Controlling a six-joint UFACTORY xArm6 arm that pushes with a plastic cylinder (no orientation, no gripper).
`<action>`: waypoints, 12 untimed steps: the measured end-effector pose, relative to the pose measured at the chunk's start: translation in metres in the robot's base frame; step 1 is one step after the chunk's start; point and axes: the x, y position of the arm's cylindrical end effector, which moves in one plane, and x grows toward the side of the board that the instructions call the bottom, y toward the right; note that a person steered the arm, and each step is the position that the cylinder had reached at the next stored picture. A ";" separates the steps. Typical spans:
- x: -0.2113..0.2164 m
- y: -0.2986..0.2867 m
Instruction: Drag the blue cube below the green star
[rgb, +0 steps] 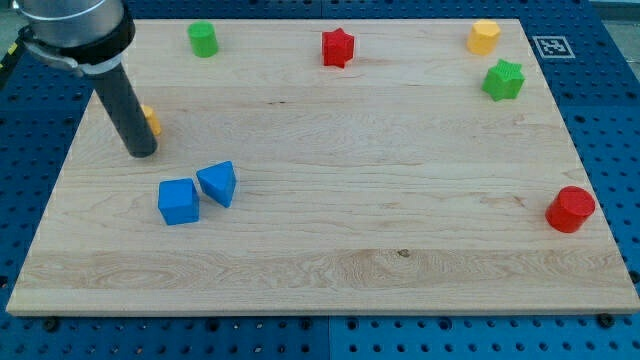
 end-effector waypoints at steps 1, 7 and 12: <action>0.002 0.002; 0.011 0.198; 0.021 0.080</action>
